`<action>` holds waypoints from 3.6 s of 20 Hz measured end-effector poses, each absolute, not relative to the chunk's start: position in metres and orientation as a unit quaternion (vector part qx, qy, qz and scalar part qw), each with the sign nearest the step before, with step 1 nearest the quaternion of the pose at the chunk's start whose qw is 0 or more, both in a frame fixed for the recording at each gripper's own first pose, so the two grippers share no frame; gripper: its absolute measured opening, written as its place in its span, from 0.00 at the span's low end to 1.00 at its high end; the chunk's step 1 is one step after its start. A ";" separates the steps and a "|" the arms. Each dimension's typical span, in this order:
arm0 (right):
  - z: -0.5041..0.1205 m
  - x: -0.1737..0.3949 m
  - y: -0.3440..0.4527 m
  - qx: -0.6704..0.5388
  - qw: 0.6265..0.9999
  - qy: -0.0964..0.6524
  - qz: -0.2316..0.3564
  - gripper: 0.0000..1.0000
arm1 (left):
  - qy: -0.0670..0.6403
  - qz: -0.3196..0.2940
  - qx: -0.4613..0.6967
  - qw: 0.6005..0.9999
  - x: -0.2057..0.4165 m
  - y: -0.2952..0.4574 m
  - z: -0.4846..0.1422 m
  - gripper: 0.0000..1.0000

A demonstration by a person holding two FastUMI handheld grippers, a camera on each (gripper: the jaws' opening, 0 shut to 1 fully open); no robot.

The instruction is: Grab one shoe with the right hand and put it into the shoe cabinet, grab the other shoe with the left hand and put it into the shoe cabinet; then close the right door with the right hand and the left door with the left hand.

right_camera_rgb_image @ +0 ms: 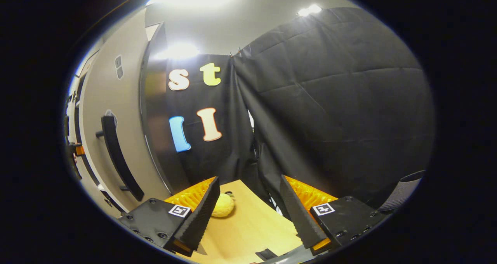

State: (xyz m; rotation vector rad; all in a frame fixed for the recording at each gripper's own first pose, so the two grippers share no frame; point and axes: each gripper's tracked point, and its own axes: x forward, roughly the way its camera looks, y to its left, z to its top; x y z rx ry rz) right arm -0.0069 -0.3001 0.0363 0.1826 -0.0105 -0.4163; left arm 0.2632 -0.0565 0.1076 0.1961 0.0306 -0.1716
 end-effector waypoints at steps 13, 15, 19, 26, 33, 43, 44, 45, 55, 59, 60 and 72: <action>0.104 0.022 -0.278 0.007 0.987 -0.029 -0.160 0.98 | 0.036 -0.073 -0.015 0.997 0.097 -0.013 0.051 1.00; 0.114 0.025 -0.266 -0.018 0.990 -0.030 -0.139 0.98 | 0.038 -0.077 -0.007 0.996 0.083 -0.006 0.044 1.00; 0.100 0.034 -0.237 -0.012 0.996 -0.006 -0.088 0.98 | 0.036 -0.079 -0.011 0.996 0.065 0.000 0.036 1.00; 0.090 0.027 -0.211 -0.010 0.996 0.002 -0.090 0.90 | 0.052 -0.090 -0.037 0.994 0.035 0.007 0.004 1.00; 0.091 0.025 -0.183 -0.009 0.997 -0.010 -0.070 0.90 | 0.038 -0.091 -0.037 0.994 0.015 0.024 0.011 0.95; 0.096 0.042 -0.098 -0.044 0.999 -0.027 -0.004 0.89 | 0.058 -0.068 -0.064 0.994 -0.009 0.048 -0.003 0.95; 0.095 0.047 -0.088 -0.040 0.999 -0.029 0.004 0.89 | 0.060 -0.065 -0.066 0.994 -0.011 0.050 -0.004 0.95; 0.093 0.050 -0.077 -0.031 0.999 -0.030 0.015 0.89 | 0.062 -0.062 -0.066 0.994 -0.014 0.052 -0.006 0.95; 0.103 0.060 -0.018 0.024 0.996 -0.043 0.078 0.96 | 0.048 0.016 -0.021 0.998 -0.044 0.131 0.002 0.95; 0.106 0.059 -0.023 0.026 0.997 -0.049 0.058 0.96 | 0.033 0.072 -0.016 0.997 -0.048 0.202 0.015 0.95; 0.106 0.058 -0.023 0.029 0.997 -0.048 0.058 0.95 | 0.028 0.086 -0.012 0.996 -0.048 0.218 0.021 0.95; 0.097 0.046 -0.033 0.030 0.999 -0.029 0.034 0.92 | -0.027 0.036 0.034 0.998 0.030 0.288 0.095 1.00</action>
